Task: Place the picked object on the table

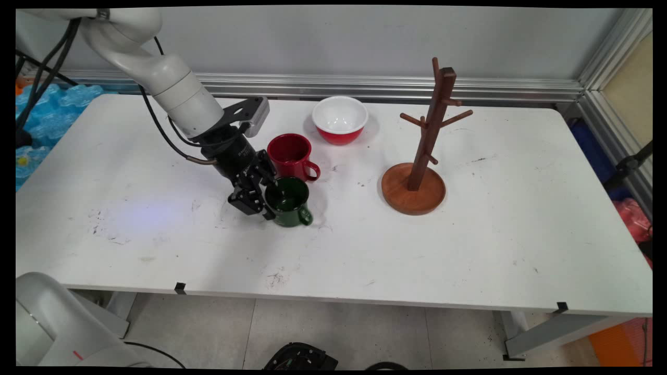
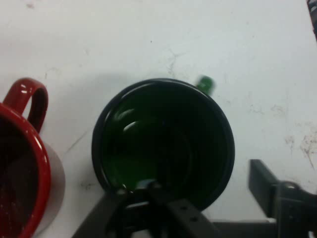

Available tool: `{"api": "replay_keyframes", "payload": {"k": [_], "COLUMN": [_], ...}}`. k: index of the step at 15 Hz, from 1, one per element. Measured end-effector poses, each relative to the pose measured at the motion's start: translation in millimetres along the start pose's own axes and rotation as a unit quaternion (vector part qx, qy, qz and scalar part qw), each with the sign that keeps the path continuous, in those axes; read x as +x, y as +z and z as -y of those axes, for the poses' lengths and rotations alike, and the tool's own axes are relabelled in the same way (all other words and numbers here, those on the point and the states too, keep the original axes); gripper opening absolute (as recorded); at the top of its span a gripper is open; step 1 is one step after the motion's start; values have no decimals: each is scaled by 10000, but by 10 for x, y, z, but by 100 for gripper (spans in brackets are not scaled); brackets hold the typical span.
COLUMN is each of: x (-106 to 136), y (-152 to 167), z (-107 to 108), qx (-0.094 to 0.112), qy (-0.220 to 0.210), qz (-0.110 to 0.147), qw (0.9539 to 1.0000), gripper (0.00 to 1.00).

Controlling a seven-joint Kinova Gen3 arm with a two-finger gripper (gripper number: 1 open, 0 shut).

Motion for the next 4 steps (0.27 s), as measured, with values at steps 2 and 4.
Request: {"api": "replay_keyframes", "payload": {"k": [2,4], "x": [4,9], "y": [14,26], "z": [15,27], "qx": [0,-1], "qy": [33,59], "qz": [12,21], "qw": [10000,10000], "gripper": [100,100]}}
